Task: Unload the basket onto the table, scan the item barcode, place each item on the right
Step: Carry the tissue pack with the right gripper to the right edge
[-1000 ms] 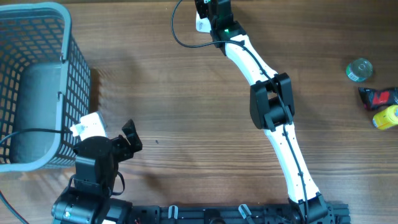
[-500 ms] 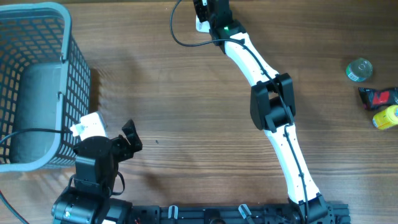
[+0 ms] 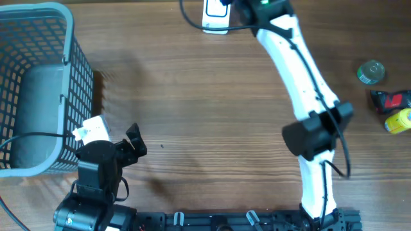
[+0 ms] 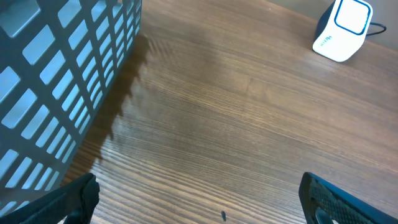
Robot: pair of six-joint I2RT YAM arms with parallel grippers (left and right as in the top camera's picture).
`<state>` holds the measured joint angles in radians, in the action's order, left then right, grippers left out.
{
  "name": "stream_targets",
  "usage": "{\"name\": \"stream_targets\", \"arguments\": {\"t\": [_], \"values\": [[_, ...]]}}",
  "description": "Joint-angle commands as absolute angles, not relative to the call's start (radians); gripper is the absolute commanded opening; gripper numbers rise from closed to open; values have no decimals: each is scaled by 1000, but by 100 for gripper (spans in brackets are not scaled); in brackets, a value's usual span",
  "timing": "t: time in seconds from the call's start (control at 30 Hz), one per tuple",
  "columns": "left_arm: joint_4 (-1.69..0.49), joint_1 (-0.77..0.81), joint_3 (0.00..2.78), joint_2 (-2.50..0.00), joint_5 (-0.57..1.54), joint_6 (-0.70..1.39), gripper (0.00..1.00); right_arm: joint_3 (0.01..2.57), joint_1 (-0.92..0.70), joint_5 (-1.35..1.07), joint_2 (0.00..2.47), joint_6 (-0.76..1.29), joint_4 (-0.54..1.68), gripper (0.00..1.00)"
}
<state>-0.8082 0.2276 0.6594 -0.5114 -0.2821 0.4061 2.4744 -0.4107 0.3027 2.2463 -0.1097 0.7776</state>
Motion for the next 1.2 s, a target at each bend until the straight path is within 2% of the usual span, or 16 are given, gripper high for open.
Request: {"name": "stream_targets", "arguments": {"t": [0.0, 0.2, 0.27, 0.5, 0.73, 0.8, 0.97, 1.17], "values": [[-805, 222, 662, -513, -281, 412, 100, 2478, -340, 560, 2185, -105, 897, 5], [-805, 222, 662, -513, -280, 412, 100, 2478, -161, 575, 2165, -30, 1118, 5], [-805, 222, 662, -513, -280, 412, 100, 2478, -70, 510, 2165, 21, 1171, 4], [-805, 222, 662, -513, -280, 412, 100, 2477, 231, 316, 2169, 27, 1193, 6], [-799, 222, 662, -513, -280, 413, 100, 2381, 509, 60, 2181, 28, 1111, 21], [-789, 222, 662, -513, -280, 413, 100, 2319, 557, 51, 2189, 30, 1073, 22], [-771, 222, 662, -513, -280, 412, 100, 2113, 611, 51, 2224, 30, 947, 22], [-771, 222, 662, -513, -280, 413, 100, 1858, 614, 46, 2257, 30, 725, 31]]}}
